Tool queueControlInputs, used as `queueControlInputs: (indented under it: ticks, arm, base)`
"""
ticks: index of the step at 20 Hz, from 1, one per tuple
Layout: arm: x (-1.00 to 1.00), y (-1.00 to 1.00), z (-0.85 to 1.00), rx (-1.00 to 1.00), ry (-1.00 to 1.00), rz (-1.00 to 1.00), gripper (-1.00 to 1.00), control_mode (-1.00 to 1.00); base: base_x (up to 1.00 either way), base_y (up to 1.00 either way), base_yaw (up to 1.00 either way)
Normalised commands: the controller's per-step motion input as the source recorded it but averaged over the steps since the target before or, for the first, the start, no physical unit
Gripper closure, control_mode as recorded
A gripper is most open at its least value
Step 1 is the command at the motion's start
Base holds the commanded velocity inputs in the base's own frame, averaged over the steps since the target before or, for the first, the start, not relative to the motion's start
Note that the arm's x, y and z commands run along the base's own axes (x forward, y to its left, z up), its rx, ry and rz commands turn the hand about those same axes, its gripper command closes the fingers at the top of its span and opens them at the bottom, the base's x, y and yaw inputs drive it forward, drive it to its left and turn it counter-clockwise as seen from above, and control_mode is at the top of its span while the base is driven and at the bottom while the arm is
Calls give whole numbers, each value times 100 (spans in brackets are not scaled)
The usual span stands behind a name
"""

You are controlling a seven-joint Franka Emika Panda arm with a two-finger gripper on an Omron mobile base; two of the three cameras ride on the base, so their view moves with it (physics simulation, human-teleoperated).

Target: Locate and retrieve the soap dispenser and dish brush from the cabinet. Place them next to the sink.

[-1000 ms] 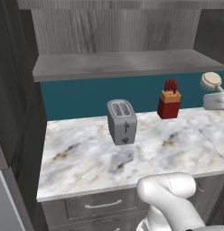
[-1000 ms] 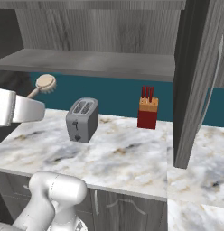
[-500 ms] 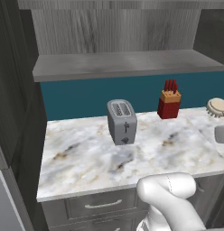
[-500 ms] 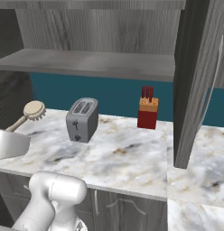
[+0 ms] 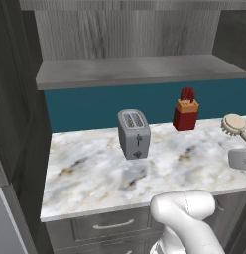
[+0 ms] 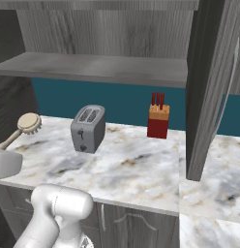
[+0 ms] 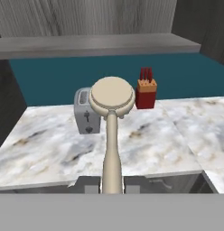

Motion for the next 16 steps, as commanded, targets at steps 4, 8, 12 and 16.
queueControlInputs:
  ticks: [4, 8, 12, 16]
  arm:
    - [0, 6, 0, 0, 0, 0, 100, -100]
    - [0, 0, 0, 0, 0, 0, 100, -100]
    - [-3, 0, 0, 0, 0, 0, 100, 100]
    - [0, 0, 0, 0, 0, 0, 100, 100]
  base:
    - [0, 0, 0]
    - [0, 0, 0]
    - [-7, 0, 0]
    - [-37, -1, 0]
